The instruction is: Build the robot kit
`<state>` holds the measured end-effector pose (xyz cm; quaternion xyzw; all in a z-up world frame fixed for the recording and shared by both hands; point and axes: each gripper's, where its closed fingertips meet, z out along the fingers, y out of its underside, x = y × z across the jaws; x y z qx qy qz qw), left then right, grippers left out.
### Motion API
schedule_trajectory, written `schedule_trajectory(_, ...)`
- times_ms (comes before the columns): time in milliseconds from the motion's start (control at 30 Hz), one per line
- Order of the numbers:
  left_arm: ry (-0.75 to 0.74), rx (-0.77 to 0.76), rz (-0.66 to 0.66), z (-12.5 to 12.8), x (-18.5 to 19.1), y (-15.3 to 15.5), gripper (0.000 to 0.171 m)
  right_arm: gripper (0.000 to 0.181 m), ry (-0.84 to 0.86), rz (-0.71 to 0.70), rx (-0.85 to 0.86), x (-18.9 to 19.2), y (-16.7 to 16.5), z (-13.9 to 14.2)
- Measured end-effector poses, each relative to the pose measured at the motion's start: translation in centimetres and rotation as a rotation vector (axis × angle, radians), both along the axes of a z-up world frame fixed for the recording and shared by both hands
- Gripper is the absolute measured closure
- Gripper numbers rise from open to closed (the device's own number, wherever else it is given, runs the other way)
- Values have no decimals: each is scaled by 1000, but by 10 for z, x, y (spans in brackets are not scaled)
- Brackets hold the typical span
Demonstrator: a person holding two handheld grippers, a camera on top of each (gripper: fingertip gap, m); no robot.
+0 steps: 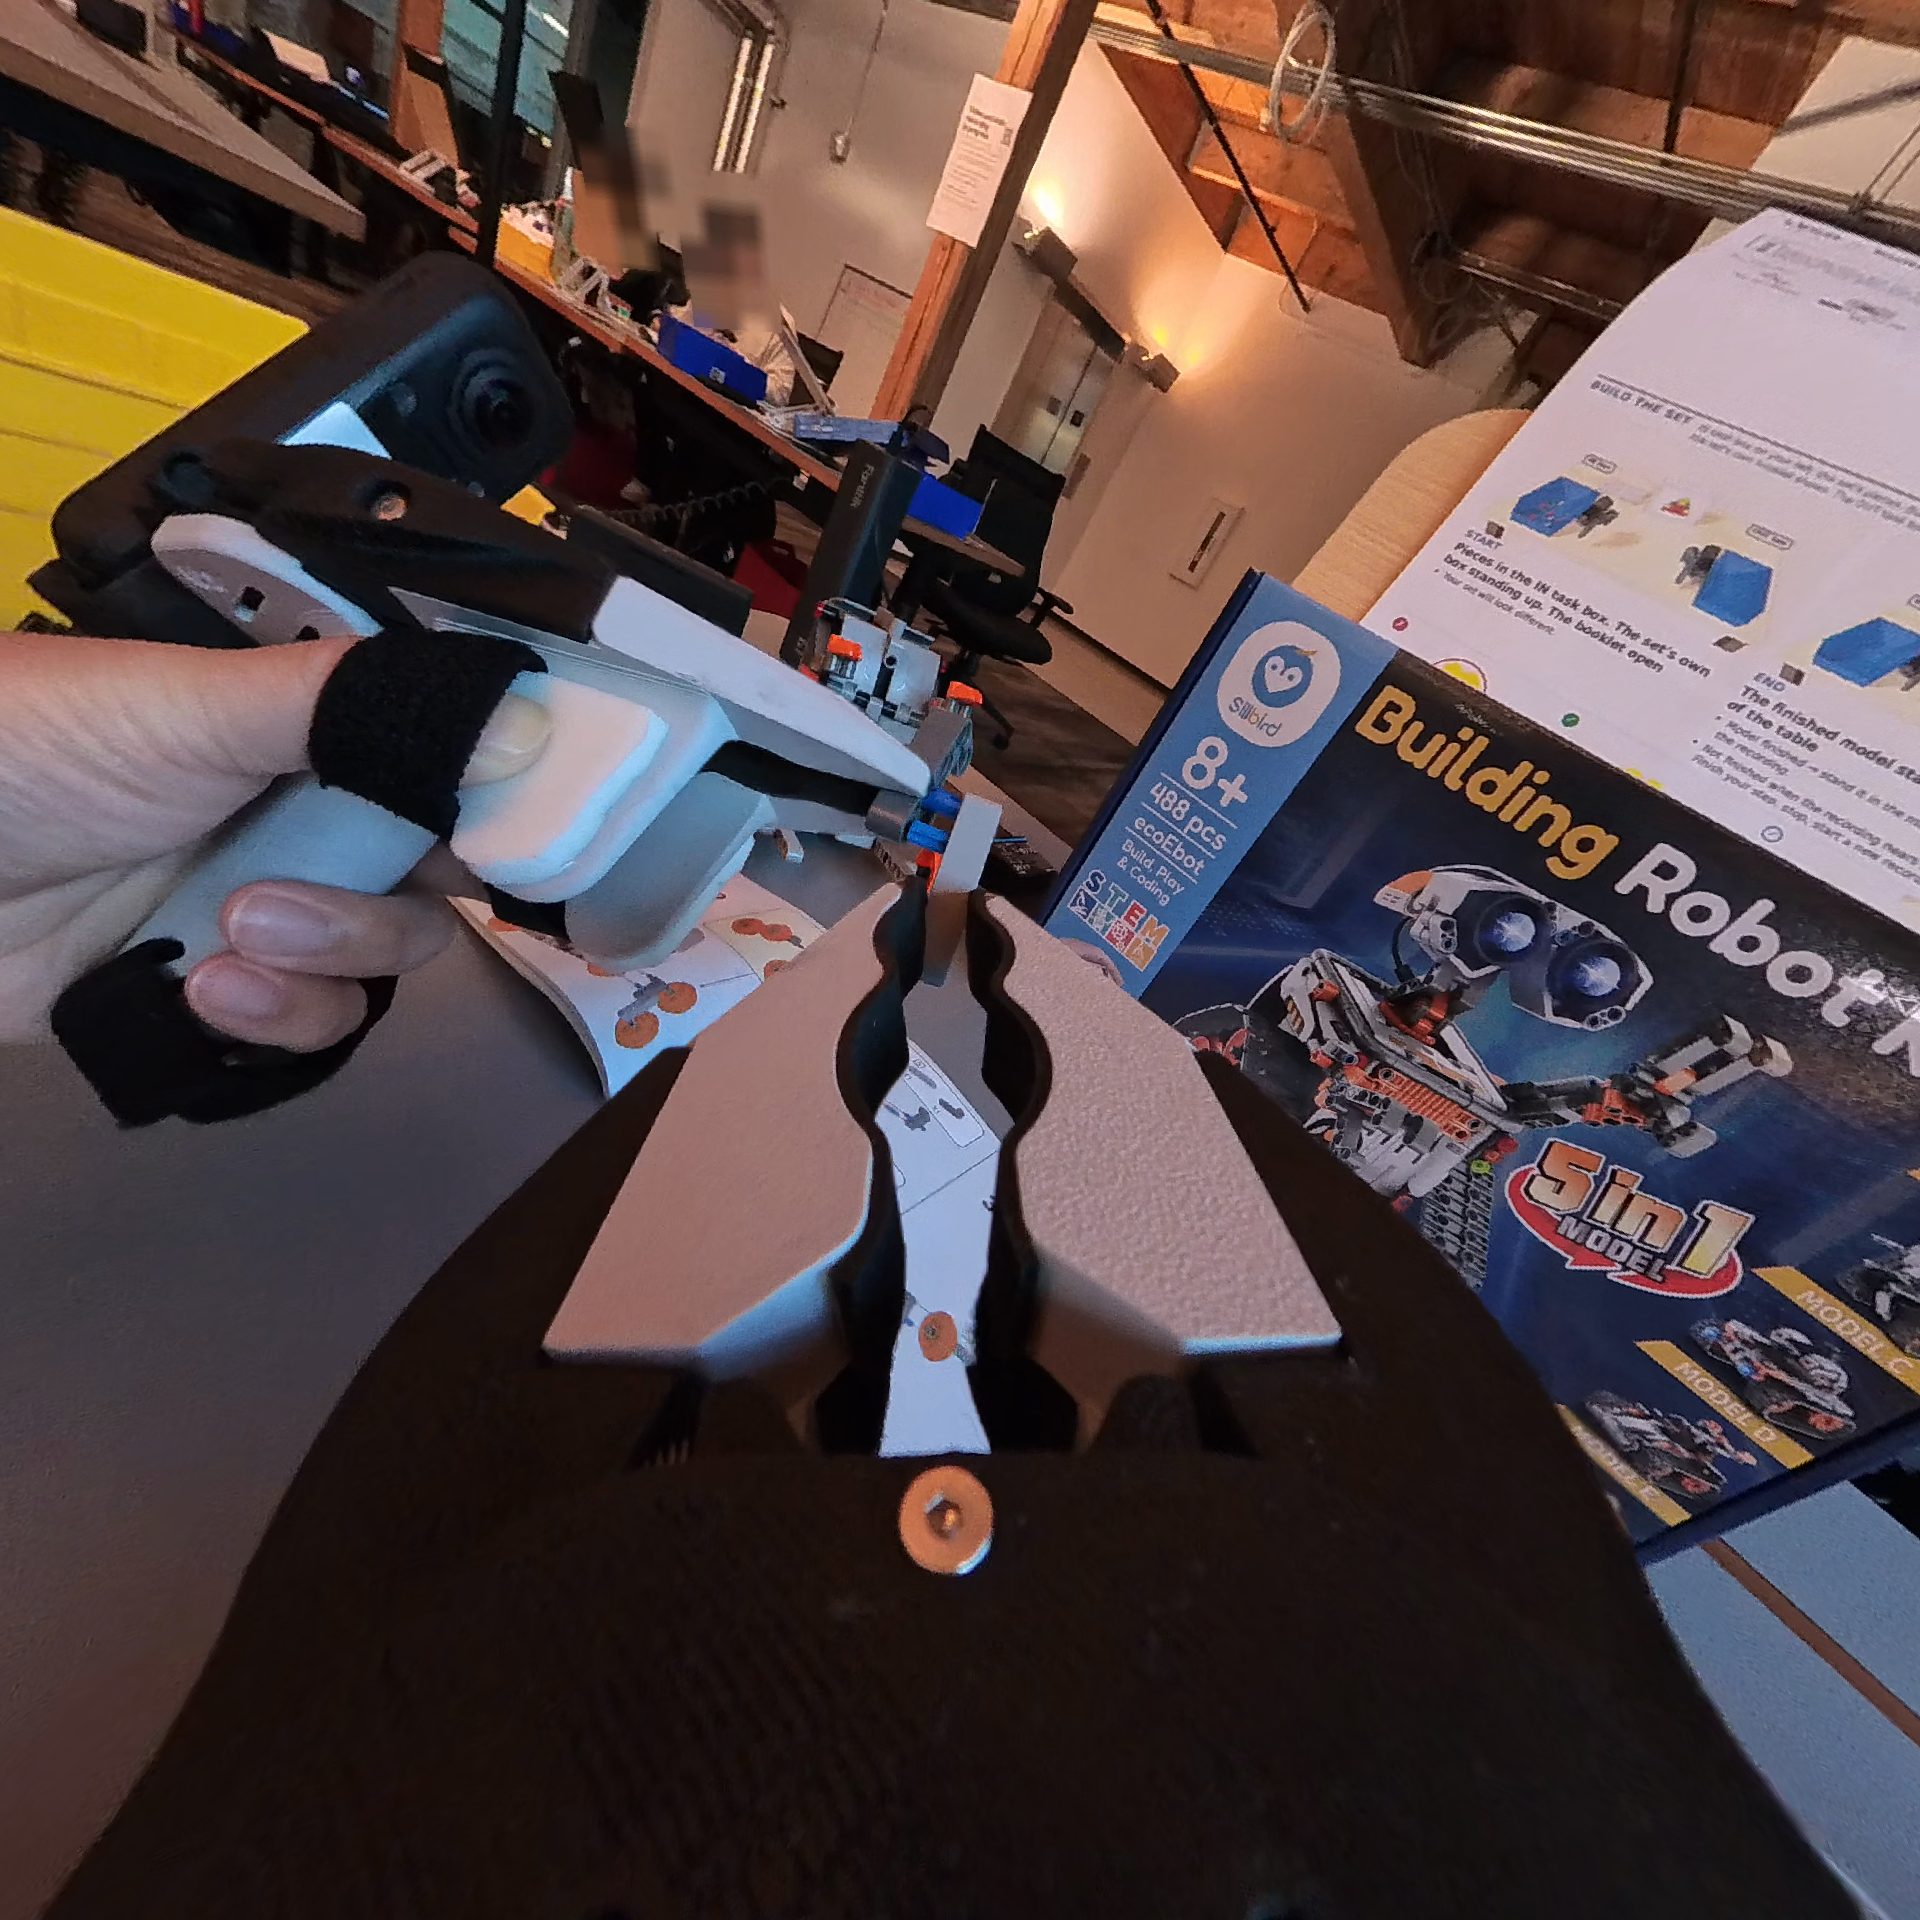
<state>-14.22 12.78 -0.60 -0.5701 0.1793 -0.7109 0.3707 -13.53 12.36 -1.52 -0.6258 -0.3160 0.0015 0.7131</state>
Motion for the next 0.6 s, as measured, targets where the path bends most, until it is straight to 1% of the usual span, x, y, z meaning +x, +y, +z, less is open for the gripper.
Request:
schedule_trajectory(100, 31, -9, -9, -5, 1, 1, 167, 175, 0, 34, -13, 0, -1, -2)
schedule_trajectory(233, 50, 10, -20, -5, 2, -1, 167, 176, 14, 61, -1, 1, -4, -1)
schedule_trajectory(367, 128, 54, -21, -11, 1, -1, 167, 176, 22, 95, -52, 1, -2, -8)
schedule_trajectory(500, 131, 27, -84, -13, 1, -4, 167, 176, 91, 193, -125, 1, -4, -11)
schedule_trajectory(600, 170, 30, -101, -19, 1, -4, 167, 176, 77, 222, -156, 2, -5, -17)
